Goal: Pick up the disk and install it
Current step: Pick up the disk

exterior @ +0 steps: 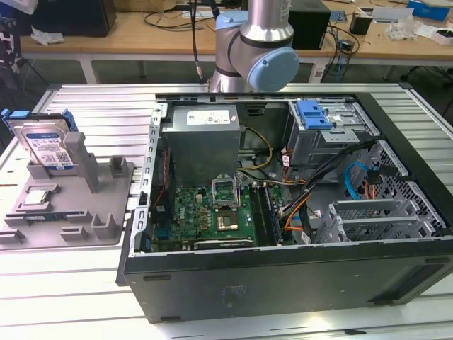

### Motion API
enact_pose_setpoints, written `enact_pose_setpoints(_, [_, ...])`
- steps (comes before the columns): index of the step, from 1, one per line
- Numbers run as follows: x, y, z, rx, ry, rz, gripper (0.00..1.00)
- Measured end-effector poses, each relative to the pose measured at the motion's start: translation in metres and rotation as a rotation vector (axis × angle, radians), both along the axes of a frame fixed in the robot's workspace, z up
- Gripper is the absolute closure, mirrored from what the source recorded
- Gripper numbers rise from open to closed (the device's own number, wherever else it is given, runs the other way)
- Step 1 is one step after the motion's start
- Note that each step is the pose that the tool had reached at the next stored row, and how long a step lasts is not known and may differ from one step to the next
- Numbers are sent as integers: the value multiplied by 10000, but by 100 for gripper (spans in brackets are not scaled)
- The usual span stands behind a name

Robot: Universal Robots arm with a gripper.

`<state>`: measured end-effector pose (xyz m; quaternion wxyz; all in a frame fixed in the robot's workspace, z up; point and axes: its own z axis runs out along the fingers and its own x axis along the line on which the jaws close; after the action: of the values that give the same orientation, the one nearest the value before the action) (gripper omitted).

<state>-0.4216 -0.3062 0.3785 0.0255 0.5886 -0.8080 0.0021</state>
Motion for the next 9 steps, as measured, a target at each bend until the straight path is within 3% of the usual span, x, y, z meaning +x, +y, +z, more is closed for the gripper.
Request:
enact_pose_setpoints(2, [1, 2, 0, 1, -44, 306, 58])
enact_pose_setpoints(5, [0, 1, 0, 1, -47, 916, 58])
enact_pose_setpoints(7, [0, 2, -1, 3, -48, 1581, 58])
enact_pose_setpoints(9, [0, 2, -1, 1, -50, 1748, 58])
